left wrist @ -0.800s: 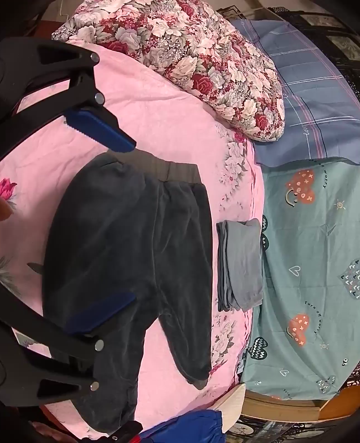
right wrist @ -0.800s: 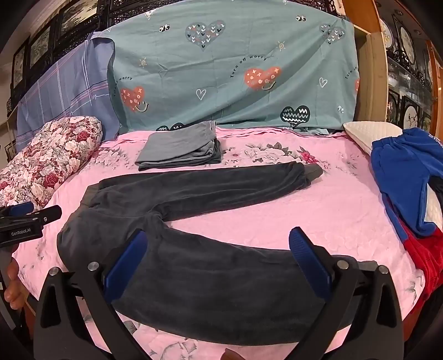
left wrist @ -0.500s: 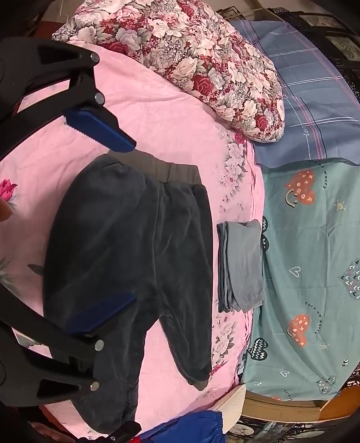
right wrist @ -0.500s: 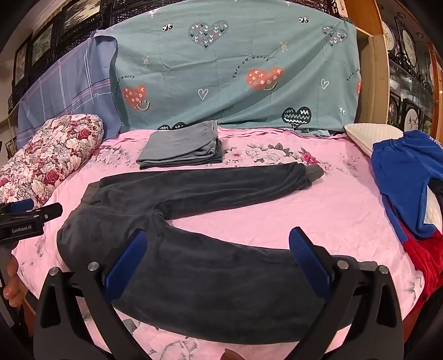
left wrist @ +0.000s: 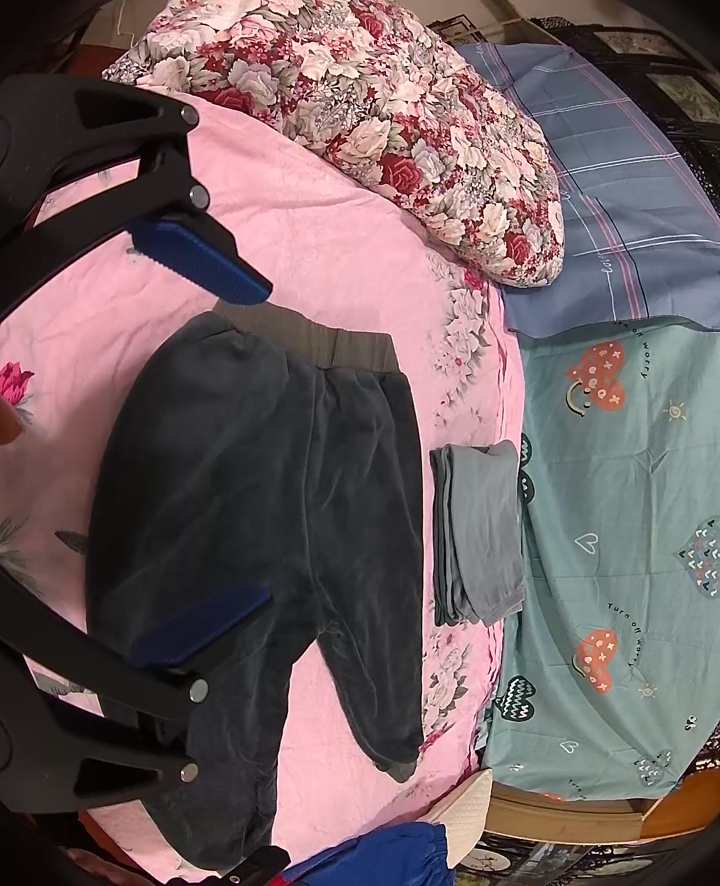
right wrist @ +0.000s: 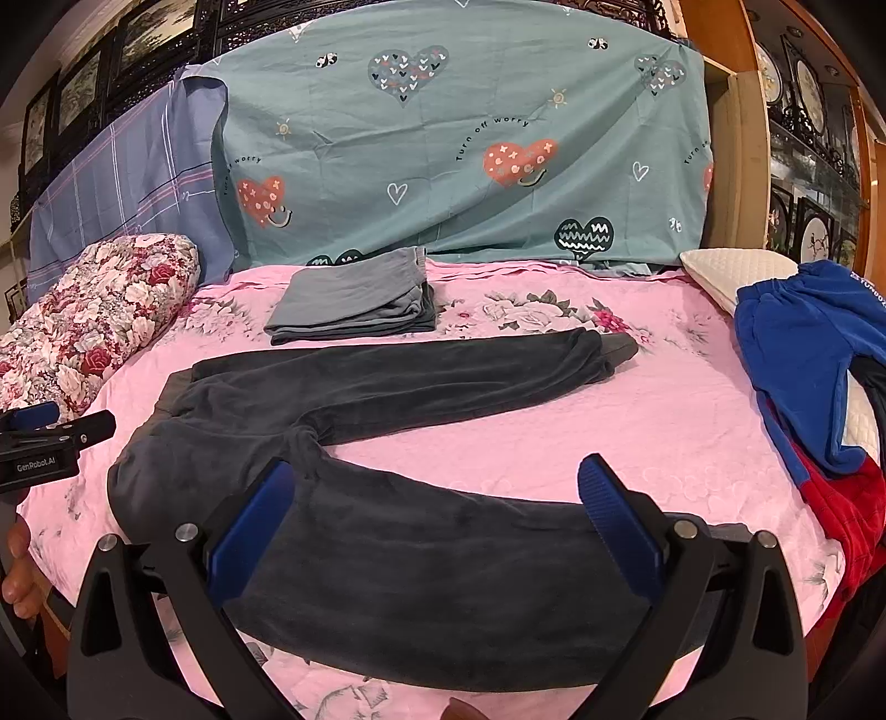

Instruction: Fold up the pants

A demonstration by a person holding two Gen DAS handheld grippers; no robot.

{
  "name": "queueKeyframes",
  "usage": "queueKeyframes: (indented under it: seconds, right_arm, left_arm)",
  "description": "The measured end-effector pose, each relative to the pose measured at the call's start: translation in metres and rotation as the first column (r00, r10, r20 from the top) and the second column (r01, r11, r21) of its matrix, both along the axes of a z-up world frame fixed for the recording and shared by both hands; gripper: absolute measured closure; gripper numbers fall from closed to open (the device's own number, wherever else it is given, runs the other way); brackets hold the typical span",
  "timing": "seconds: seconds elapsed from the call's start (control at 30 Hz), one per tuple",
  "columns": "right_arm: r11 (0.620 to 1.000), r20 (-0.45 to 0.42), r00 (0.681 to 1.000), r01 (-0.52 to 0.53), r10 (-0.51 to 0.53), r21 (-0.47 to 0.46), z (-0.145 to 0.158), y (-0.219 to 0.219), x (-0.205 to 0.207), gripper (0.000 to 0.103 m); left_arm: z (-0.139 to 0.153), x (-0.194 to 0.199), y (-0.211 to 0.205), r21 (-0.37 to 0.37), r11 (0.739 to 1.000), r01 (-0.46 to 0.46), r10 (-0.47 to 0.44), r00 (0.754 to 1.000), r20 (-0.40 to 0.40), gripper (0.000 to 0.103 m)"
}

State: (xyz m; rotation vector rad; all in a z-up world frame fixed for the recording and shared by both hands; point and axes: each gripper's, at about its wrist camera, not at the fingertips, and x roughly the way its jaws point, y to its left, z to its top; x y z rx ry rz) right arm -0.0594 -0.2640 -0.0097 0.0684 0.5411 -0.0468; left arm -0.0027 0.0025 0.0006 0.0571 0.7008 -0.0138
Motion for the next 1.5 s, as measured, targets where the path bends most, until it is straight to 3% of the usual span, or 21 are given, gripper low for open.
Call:
queueKeyframes:
  seconds: [1.5]
  right_arm:
    - [1.000, -0.002, 1.000, -0.008, 0.008, -0.010, -0.0028, 0.0001, -0.0014, 0.001]
  left_arm:
    - [-0.0072, -0.0017, -0.0067, 0.017, 1.000, 0.014, -0.014, 1.000, -0.002, 0.002]
